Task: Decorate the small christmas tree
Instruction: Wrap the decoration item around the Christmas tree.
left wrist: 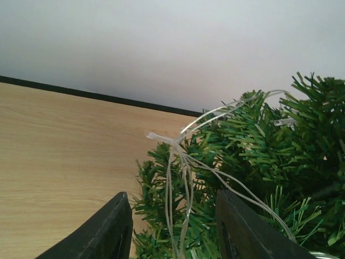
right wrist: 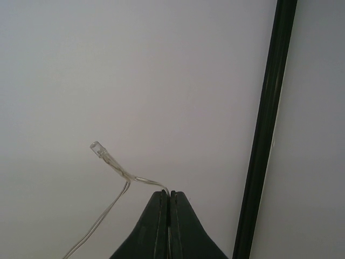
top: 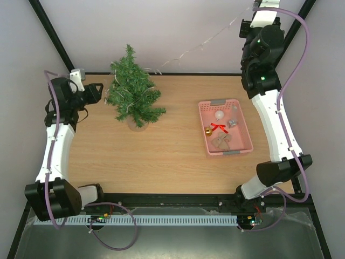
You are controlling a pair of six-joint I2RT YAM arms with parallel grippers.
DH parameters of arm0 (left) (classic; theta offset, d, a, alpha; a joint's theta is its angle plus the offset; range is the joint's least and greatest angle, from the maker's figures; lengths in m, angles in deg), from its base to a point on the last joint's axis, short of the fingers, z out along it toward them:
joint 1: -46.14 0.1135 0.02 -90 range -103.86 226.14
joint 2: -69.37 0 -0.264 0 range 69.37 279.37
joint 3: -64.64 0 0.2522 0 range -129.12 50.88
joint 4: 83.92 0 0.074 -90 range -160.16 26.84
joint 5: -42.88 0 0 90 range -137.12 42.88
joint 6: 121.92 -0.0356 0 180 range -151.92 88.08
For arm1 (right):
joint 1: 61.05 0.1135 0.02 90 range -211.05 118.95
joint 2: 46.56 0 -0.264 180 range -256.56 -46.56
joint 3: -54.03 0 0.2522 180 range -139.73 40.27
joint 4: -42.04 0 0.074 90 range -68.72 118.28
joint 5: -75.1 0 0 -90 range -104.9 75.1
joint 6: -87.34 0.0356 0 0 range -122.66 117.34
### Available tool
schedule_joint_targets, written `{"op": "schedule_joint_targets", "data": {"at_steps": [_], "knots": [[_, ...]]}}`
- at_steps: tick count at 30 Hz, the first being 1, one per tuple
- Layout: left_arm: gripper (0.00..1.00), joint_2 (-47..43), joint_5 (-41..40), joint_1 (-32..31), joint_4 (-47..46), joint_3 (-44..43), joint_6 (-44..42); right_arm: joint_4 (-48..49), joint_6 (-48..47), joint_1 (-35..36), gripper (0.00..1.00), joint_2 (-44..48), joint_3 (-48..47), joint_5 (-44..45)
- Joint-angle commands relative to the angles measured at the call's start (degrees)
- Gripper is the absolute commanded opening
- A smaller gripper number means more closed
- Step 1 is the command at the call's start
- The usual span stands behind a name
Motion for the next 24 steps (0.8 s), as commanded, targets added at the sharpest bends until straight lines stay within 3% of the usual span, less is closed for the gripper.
{"op": "schedule_joint_targets", "data": {"at_steps": [1,7,12,20,24], "knots": [[0.44,2.0,4.5,0.4,-4.8,1.2,-2.1,1.1,1.4,-0.1,0.02,0.2,-2.2,-1.2],[0.46,6.1,11.8,0.4,-4.2,0.3,-4.2,1.1,2.3,-0.1,0.02,0.5,-2.2,-2.3],[0.43,6.9,11.2,0.3,-6.0,1.2,-4.2,1.3,2.6,-0.1,0.02,1.0,-0.9,-2.9],[0.04,7.0,9.1,0.3,-12.7,1.3,-2.4,2.4,0.7,-0.1,0.02,0.7,-0.2,-1.3],[0.02,8.4,7.4,0.3,-16.3,-0.1,-1.6,2.9,-0.7,-0.1,0.02,-0.3,-0.1,2.0]]}}
